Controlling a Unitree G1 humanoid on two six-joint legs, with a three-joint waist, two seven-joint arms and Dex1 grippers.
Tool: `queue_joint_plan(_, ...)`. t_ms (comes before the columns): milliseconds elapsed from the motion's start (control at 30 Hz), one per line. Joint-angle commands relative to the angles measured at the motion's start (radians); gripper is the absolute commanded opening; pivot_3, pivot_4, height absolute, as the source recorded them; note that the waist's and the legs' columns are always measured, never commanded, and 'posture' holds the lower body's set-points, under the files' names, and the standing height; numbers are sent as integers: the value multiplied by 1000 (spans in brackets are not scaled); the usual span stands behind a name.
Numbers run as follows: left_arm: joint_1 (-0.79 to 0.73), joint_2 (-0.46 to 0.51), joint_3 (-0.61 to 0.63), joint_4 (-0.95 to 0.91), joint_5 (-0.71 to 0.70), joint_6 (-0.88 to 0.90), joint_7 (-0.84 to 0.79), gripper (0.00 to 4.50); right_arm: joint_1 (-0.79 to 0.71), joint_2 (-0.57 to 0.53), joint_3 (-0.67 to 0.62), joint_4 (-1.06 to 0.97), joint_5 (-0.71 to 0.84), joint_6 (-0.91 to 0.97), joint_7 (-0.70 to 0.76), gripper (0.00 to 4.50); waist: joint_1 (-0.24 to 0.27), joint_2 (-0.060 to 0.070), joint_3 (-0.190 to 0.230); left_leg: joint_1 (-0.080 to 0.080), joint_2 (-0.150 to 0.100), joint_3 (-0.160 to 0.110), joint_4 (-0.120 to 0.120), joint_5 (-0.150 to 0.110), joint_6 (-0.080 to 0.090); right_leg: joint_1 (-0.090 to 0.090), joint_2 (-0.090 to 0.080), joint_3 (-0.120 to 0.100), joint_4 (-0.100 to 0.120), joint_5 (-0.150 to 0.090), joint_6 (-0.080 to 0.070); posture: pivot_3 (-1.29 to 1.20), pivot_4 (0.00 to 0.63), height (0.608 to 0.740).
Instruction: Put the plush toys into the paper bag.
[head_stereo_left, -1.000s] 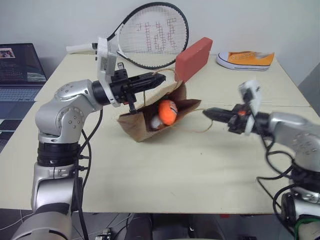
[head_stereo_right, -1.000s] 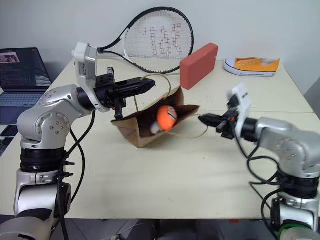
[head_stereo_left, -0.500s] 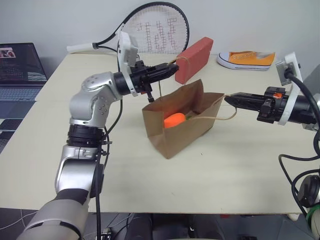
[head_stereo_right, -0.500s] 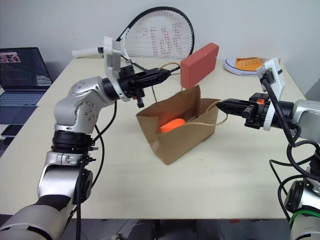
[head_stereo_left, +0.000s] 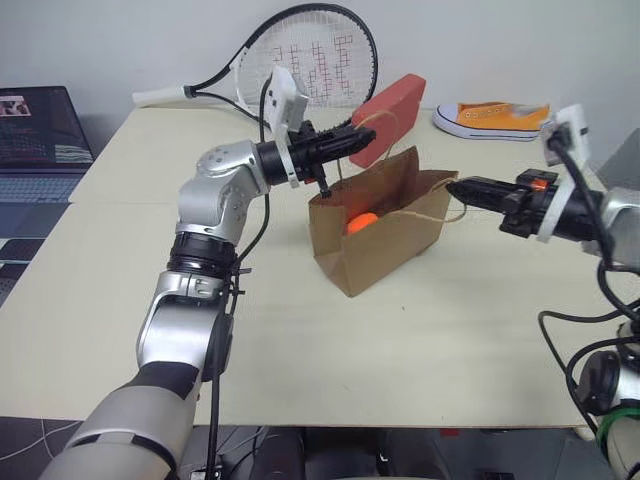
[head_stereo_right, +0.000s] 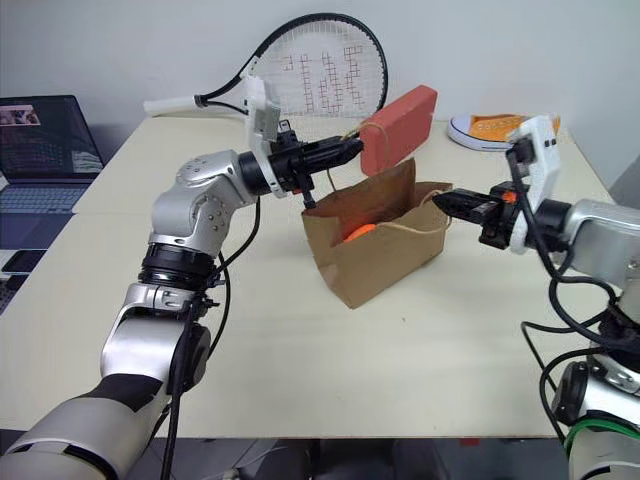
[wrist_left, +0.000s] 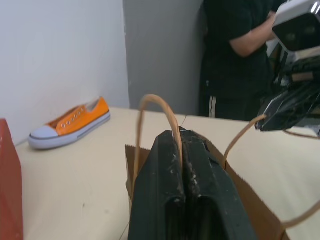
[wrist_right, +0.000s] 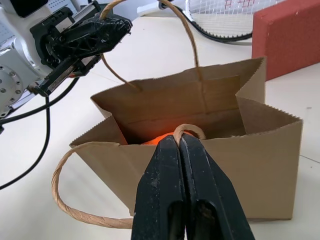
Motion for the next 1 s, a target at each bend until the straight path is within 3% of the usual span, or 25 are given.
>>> queue_joint_plan(33,-26,22,5,-31,11,-27,-35,1210,-17,0,-11,-11,1,-39,-18,639,0,0,0,0,0,0,0,0,0,-1,0,0,0,0,0,0,150,740)
queue_joint_plan(400,97,162,86,-268,-73,143,-32,4499,-2,-75,-27,-28,50,-76,52,4477,-2,0,0,1,0,0,-2,0,0,-1,0,0,0,0,0,0,150,740)
queue_joint_plan(533,167,211,130,-345,-113,201,-16,4499,13,-143,-29,-16,59,-105,104,4477,-1,0,0,0,0,0,-2,0,0,-1,0,0,0,0,0,0,150,740)
queue_joint_plan(733,330,271,178,-490,-173,282,8,4499,98,-326,-32,-17,8,-253,292,4477,1,0,0,0,0,0,-2,0,0,-1,0,0,0,0,0,0,150,740)
queue_joint_plan(867,421,256,188,-557,-193,310,69,4499,231,-459,-35,-58,-28,-343,442,4477,4,0,0,1,0,0,-2,0,0,0,0,0,-1,0,0,0,150,740)
queue_joint_plan(1000,494,219,168,-596,-203,322,113,4499,334,-485,-49,-133,-20,-417,514,4477,3,0,0,2,0,1,-1,0,0,0,0,0,-1,0,0,0,150,740)
